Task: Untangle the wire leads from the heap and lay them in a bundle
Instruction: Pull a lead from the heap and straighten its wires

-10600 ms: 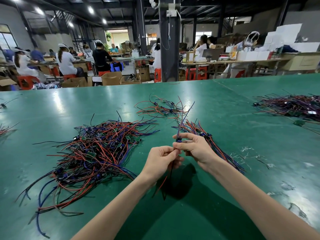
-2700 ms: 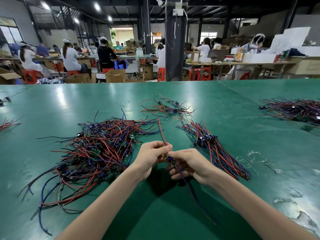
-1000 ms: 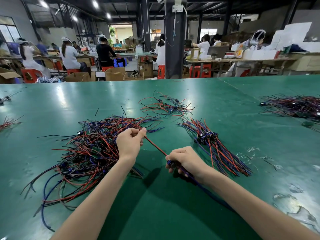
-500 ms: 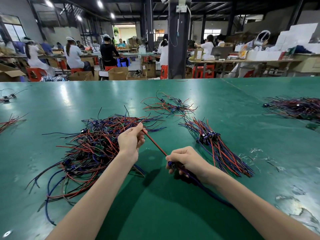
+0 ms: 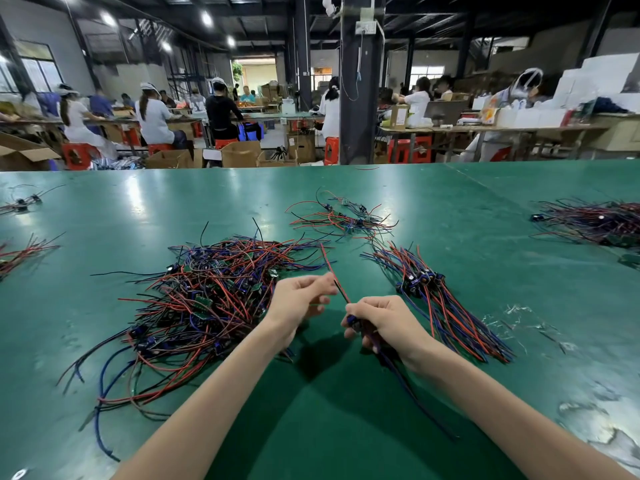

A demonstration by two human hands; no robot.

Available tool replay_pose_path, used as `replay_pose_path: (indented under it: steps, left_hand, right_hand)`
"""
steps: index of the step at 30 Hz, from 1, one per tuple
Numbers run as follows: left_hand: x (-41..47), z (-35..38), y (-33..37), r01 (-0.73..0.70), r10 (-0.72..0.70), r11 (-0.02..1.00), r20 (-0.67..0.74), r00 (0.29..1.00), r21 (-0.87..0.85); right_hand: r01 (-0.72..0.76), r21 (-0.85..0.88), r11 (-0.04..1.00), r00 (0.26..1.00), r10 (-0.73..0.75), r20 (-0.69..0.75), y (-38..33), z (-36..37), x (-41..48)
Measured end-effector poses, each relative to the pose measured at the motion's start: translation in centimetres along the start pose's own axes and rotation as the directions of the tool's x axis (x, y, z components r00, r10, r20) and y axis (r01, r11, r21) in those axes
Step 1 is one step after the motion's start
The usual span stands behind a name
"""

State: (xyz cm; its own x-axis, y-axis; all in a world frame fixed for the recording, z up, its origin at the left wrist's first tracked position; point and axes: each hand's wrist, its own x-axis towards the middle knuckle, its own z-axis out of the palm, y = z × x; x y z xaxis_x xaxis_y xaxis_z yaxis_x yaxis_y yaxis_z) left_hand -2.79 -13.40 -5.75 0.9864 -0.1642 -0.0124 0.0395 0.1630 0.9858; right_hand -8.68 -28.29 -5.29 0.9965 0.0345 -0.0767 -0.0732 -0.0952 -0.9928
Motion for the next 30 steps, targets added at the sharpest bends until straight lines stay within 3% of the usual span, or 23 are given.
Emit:
replay_pose_path:
  steps: [4, 8, 14, 18, 24, 27, 30]
  left_hand:
    - [-1.0, 1.2, -0.5, 0.015, -0.024, 0.997, 0.125, 0.992, 0.074]
    - [-1.6, 1.9, -0.4, 0.057, -0.057, 0.998, 0.157, 0.986, 0.004]
    - [-2.6, 2.9, -0.3, 0.140, -0.142, 0.990, 0.247, 0.958, 0.025]
    - [-2.8, 3.3, -0.8, 0.127, -0.149, 0.988, 0.316, 0.937, 0.091]
    - [-2.5, 3.3, -1.6, 0.097, -0.120, 0.990, 0.258, 0.959, 0.097]
    - [-2.3, 3.3, -1.6, 0.104, -0.110, 0.994, 0.232, 0.967, 0.036]
    - [-2.0, 3.1, -1.3, 0.097, -0.091, 0.994, 0.123, 0.988, -0.045]
  right_hand:
    - [0.014, -0.001, 1.000, 1.000, -0.014, -0.020, 0.1, -0.1, 0.2]
    - [0.044, 0.050, 0.998, 0.994, -0.039, -0.104, 0.3, -0.2, 0.4]
    - [0.059, 0.213, 0.975, 0.976, -0.013, -0.215, -0.1, -1.1, 0.9]
    - [0.050, 0.220, 0.974, 0.974, 0.001, -0.228, 0.1, -1.4, 1.1]
    - [0.054, 0.215, 0.975, 0.984, -0.015, -0.179, 0.4, -1.3, 1.4]
    - [0.034, 0.263, 0.964, 0.992, -0.001, -0.124, 0.4, -1.2, 1.5]
    - [0.001, 0.203, 0.979, 0.995, 0.018, -0.093, 0.4, -1.2, 1.5]
